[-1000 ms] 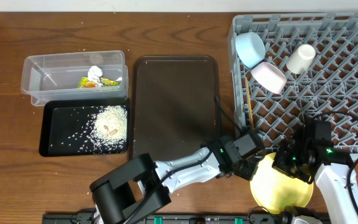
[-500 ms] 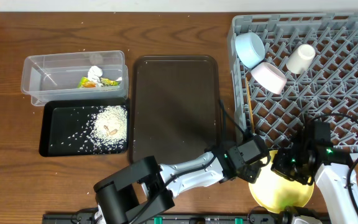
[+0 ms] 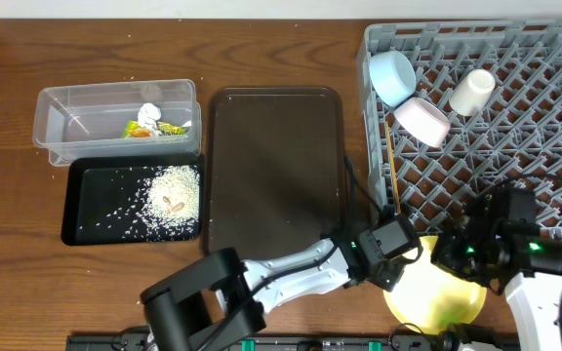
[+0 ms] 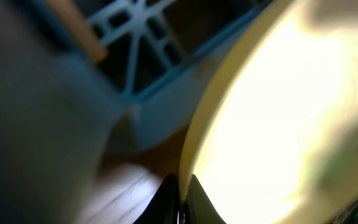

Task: Sort waste into correct bins and load items into the dishwasher rack

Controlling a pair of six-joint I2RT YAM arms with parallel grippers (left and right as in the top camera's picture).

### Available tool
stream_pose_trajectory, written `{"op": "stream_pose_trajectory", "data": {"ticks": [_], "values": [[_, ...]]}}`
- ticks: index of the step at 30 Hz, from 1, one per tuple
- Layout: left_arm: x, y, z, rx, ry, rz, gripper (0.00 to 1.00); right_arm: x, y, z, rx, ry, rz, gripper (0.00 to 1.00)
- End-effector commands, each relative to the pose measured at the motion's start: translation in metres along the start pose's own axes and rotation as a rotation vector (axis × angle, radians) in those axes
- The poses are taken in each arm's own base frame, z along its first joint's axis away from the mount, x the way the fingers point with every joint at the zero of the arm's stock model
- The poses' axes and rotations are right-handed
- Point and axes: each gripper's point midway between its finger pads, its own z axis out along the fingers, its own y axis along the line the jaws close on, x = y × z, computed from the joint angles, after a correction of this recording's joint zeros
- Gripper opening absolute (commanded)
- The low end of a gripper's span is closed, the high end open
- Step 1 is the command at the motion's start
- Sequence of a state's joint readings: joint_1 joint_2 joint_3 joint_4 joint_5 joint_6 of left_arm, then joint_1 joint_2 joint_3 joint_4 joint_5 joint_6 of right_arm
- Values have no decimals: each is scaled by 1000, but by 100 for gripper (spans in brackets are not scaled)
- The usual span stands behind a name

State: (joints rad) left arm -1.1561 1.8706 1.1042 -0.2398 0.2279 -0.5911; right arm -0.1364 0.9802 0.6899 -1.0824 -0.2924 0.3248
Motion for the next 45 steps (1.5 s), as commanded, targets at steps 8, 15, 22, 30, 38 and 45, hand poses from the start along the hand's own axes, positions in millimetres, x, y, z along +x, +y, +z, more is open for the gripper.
{"op": "stream_pose_trajectory", "data": {"ticks": [8, 15, 22, 30, 38, 45], "values": [[3, -3, -43, -10, -37, 65, 6, -23, 25, -47, -44, -105, -71, 6], [-11, -16, -76, 33, -117, 78, 6, -27, 27, -52, -47, -122, -98, 6], [-25, 13, -106, -10, -149, 5, 6, -36, 30, -54, -45, -160, -193, 9], [-52, 63, -133, -65, -214, -91, 6, -42, 55, -62, -166, -193, -304, 51], [-78, 105, -152, -96, -293, -200, 6, -45, 69, -65, -235, -215, -349, 52], [-81, 99, -158, -25, -291, -215, 6, -65, 69, -62, -215, -263, -361, 46]]}}
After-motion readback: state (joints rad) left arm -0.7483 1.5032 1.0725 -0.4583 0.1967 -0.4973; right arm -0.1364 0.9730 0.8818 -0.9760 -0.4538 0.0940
